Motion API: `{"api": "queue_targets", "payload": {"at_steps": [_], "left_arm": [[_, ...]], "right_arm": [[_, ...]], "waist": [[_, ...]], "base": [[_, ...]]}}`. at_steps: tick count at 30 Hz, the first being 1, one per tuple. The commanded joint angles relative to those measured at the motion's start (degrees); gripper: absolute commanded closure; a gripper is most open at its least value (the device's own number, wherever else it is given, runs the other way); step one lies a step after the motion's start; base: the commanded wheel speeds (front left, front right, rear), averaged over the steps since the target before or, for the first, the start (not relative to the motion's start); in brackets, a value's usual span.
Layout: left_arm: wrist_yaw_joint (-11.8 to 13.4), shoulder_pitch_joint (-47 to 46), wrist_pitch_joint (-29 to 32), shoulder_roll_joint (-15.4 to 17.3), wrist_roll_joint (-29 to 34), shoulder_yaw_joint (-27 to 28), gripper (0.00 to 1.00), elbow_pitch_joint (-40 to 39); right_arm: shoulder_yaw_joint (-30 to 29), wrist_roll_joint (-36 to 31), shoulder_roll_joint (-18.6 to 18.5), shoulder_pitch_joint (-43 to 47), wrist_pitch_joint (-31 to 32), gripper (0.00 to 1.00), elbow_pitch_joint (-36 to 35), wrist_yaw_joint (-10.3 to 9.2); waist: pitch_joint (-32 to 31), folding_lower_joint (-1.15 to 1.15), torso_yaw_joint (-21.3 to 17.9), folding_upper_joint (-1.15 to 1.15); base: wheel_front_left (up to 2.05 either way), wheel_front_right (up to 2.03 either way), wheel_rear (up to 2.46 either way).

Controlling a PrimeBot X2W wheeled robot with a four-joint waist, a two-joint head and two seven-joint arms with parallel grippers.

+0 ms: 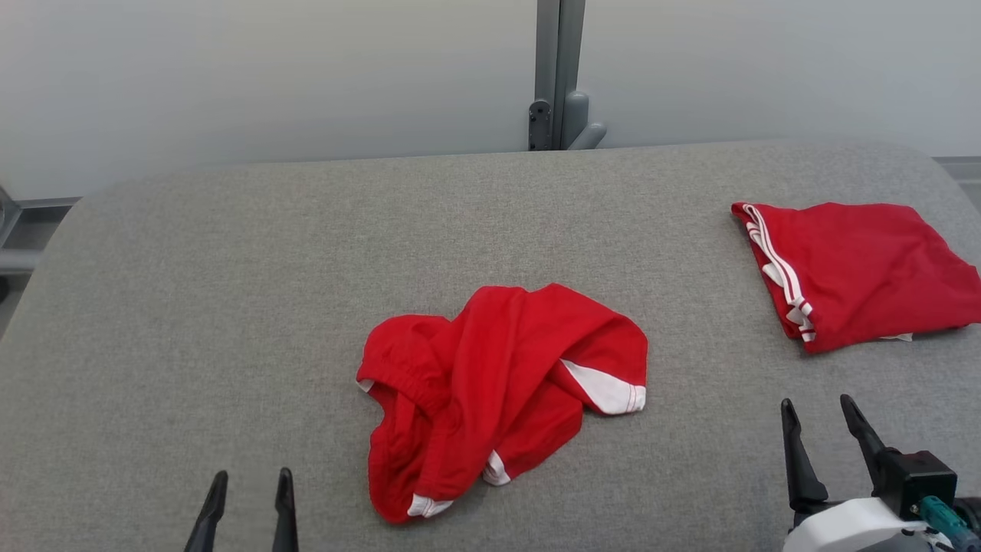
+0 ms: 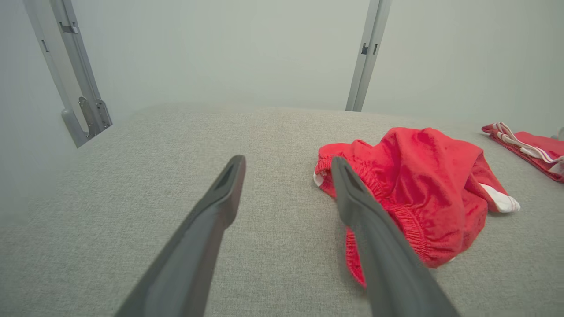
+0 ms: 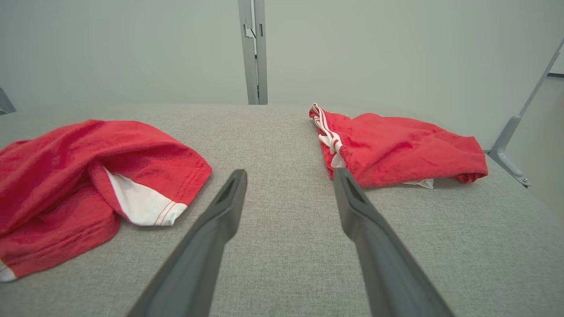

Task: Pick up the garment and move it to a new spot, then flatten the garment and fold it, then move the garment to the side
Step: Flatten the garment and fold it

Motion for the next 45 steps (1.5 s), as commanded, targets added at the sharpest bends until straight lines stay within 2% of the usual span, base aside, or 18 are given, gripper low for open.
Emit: {"api": "queue_targets", "payload": {"at_steps": [1, 3, 6, 9, 12, 18, 26, 42, 43, 44, 45], "left_arm": [[-0.3, -0.6, 0.0, 0.5, 0.6, -0.8, 0.00, -0.1], [-0.2, -1.3, 0.0, 0.4, -0.4, -1.9, 0.00, -1.5], [-0.2, -1.5, 0.0, 2.3, -0.9, -7.9, 0.00, -1.6], [-0.1, -3.5, 1.8, 5.9, -1.8, -14.4, 0.00, 0.6], [-0.1, -5.8, 8.1, 7.6, -4.5, -19.3, 0.00, 2.2], [-0.1, -12.4, 15.6, 9.2, -6.7, -24.6, 0.00, 4.2], [-0.1, -16.3, 17.8, 9.4, -8.3, -26.7, 0.00, 7.3], [0.0, -17.7, 17.9, 9.8, -10.6, -28.1, 0.00, 10.3], [-0.1, -17.8, 17.8, 9.7, -11.0, -28.3, 0.40, 10.6], [-0.1, -17.9, 17.4, 9.5, -11.3, -28.4, 0.59, 10.8], [-0.1, -18.2, 17.1, 9.2, -11.9, -28.4, 0.87, 10.9]], "right_arm": [[0.3, 1.3, 0.3, -0.9, -0.2, 0.00, 0.0, -0.09], [1.4, 3.1, 0.5, -2.0, -0.2, 0.00, -0.1, -0.09], [6.1, 6.4, -1.1, -4.1, 1.1, 0.00, 3.6, -0.08], [12.2, 9.7, -3.4, -8.6, 8.8, 0.00, 5.7, -0.05], [15.9, 12.0, -4.7, -12.8, 16.7, 0.00, 6.5, -0.09], [18.3, 13.6, -4.2, -19.2, 27.6, 0.00, 7.6, -0.09], [20.4, 13.2, -3.2, -20.2, 30.7, 0.00, 8.4, -0.09], [21.5, 13.4, -1.3, -21.0, 29.8, 0.00, 11.9, -0.08], [21.5, 13.5, -1.3, -21.1, 29.7, 0.00, 12.2, -0.09], [21.5, 13.5, -1.2, -21.1, 29.5, 0.00, 12.4, -0.08], [21.5, 13.6, -1.2, -21.4, 29.2, 0.11, 12.6, -0.08]], "waist": [[0.1, 0.00, 0.0, 0.00], [0.6, 0.00, 0.0, 0.00], [1.4, 0.00, 0.3, 0.00], [3.4, 0.00, 0.5, 0.00], [5.9, 0.00, 0.6, 0.00], [10.3, 0.00, 1.8, 0.00], [12.5, 0.00, 2.7, 0.00], [13.6, 0.00, 2.2, 0.00], [13.7, 0.00, 2.2, 0.00], [13.8, 0.00, 2.2, 0.00], [13.8, 0.00, 2.1, 0.00]], "base": [[0.00, 0.00, 0.00], [0.00, 0.00, 0.00], [0.00, 0.00, 0.00], [0.00, 0.00, 0.00], [0.00, 0.00, 0.00], [0.00, 0.00, 0.00], [0.00, 0.00, 0.00], [0.00, 0.00, 0.00], [0.00, 0.00, 0.00], [0.00, 0.00, 0.00], [0.00, 0.00, 0.00]]}}
